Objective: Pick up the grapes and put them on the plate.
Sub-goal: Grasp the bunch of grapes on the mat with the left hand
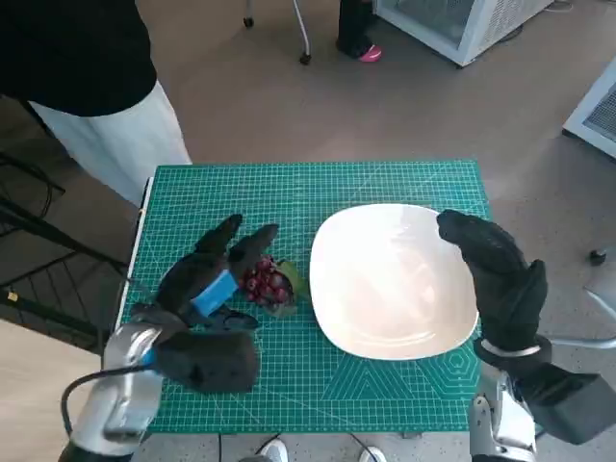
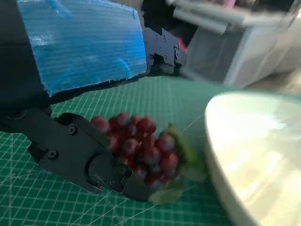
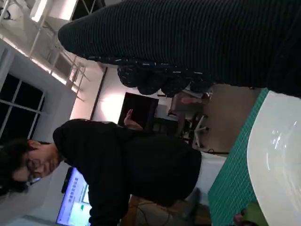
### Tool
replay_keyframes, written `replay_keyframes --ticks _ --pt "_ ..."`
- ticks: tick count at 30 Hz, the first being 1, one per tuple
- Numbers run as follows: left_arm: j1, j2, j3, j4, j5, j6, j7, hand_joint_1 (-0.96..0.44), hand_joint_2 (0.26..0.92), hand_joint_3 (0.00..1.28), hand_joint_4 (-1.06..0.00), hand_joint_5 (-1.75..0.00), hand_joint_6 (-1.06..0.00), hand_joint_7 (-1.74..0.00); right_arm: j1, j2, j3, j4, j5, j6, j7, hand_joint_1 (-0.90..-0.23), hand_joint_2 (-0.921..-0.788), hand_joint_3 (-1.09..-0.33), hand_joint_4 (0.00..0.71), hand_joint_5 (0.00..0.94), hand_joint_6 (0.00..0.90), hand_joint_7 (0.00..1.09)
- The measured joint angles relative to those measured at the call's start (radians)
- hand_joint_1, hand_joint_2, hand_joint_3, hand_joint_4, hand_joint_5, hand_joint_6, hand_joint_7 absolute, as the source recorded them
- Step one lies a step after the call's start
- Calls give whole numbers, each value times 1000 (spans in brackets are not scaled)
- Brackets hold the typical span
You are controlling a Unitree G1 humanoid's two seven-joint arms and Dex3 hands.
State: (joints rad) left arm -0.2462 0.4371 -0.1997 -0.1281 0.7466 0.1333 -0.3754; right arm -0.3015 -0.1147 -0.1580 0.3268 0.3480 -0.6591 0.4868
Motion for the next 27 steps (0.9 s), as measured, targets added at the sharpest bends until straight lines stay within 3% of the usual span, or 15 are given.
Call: replay_keyframes --ticks 13,27 --pt "-90 -15 -81 93 39 65 -5 -329 693 4 -63 0 -247 -2 -10 -1 -1 7 0 -2 0 -425 -921 -562 591 0 559 0" --pt "-247 -64 -173 381 77 158 3 -349 715 6 -53 0 -223 -1 -16 -1 0 17 0 -13 0 -422 -921 -561 591 0 559 0"
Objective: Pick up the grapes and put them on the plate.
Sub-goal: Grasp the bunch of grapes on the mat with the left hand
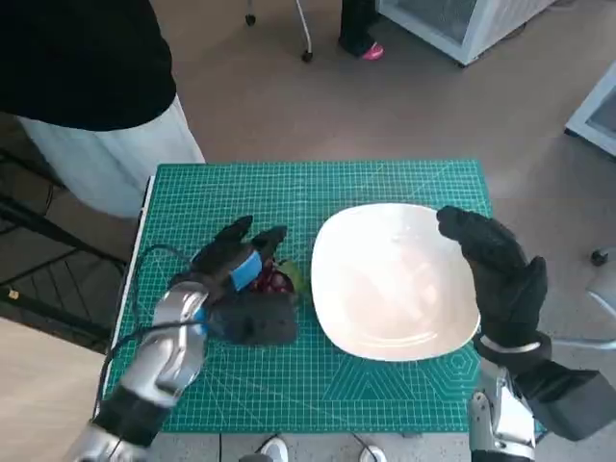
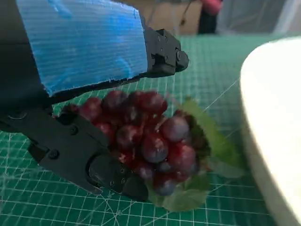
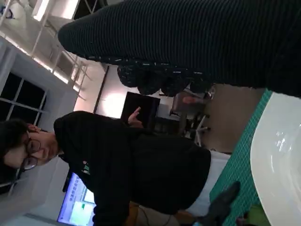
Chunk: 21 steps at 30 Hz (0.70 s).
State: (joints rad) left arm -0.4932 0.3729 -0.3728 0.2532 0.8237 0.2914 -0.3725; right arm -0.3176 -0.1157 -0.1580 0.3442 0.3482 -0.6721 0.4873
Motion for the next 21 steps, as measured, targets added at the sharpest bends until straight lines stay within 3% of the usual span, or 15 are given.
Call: replay_keyframes --ticks 10,21 --pt "-96 -44 -27 180 -28 3 20 -305 720 3 -83 -10 -258 -12 -2 -1 0 4 0 -1 0 -424 -921 -562 591 0 557 0" --pt "-185 -69 -46 328 -59 -14 53 -245 726 2 -207 -18 -332 -19 -2 -3 -5 4 1 -1 0 -420 -921 -562 591 0 557 0"
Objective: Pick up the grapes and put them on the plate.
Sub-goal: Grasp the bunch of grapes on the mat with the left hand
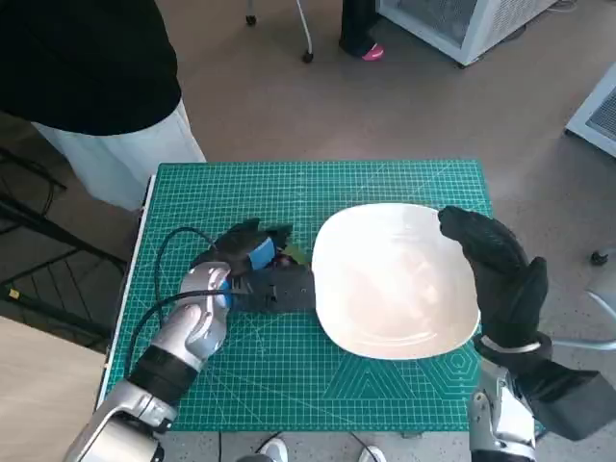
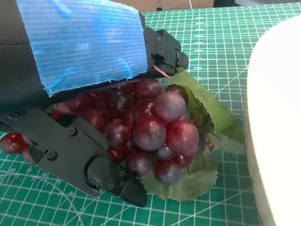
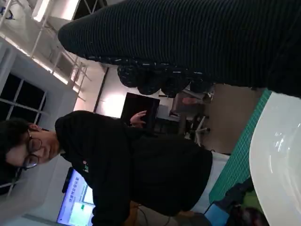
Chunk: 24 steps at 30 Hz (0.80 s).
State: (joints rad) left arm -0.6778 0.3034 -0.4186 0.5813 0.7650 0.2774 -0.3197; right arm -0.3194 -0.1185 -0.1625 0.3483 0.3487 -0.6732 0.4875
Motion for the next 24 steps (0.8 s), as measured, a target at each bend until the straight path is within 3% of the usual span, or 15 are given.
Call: replay_keyframes --ticks 9,24 --pt "-27 -4 -2 64 -34 -20 36 -174 729 1 -363 -26 -408 -18 0 0 -4 0 1 0 0 -421 -921 -562 591 0 557 0" --pt "-33 -4 -18 82 -44 -36 74 -157 742 4 -492 -42 -467 -18 -1 0 -5 2 2 0 0 -423 -921 -561 591 0 557 0"
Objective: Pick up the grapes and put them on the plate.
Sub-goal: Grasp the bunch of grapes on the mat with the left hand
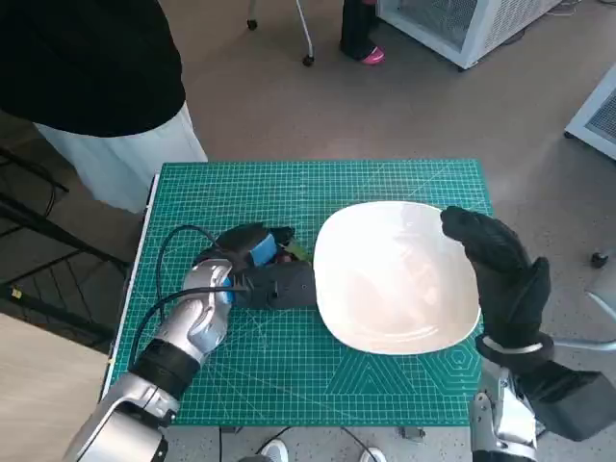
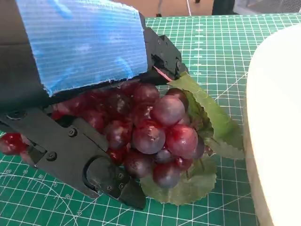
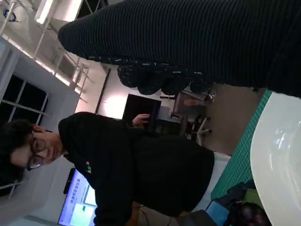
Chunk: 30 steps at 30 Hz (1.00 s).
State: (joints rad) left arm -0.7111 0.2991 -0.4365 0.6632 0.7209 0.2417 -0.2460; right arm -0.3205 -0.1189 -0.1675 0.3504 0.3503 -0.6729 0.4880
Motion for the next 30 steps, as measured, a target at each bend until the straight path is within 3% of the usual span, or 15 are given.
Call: replay_keyframes --ticks 2,6,9,11,14,16,30 --pt "-1 0 -2 2 -2 -1 5 -127 755 6 -564 -91 -516 -28 0 0 0 0 0 0 0 -423 -921 -561 591 0 557 0" --pt "-5 1 -13 13 2 -9 39 187 861 32 -683 -787 -721 -58 0 0 0 0 0 0 1 -423 -921 -561 591 0 557 0" --pt "-10 3 -22 21 11 -13 70 311 901 45 -696 -1065 -784 -67 0 0 0 0 0 0 1 -423 -921 -561 591 0 557 0" --pt "-11 5 -27 24 15 -16 83 276 911 48 -696 -1131 -774 -244 0 0 0 0 0 0 2 -423 -921 -561 591 0 557 0" --pt "-9 11 -39 20 25 -29 108 105 918 64 -685 -1237 -696 -735 -1 0 0 1 0 0 2 -423 -921 -561 591 0 557 0" --pt "-5 17 -48 13 30 -38 122 50 919 72 -679 -1291 -671 -868 -1 0 0 2 0 0 3 -422 -921 -562 591 0 557 0" --pt "21 33 -57 -32 30 -37 127 4 921 102 -614 -1402 -658 -969 -7 -2 -2 3 0 1 5 -422 -921 -562 590 0 556 0"
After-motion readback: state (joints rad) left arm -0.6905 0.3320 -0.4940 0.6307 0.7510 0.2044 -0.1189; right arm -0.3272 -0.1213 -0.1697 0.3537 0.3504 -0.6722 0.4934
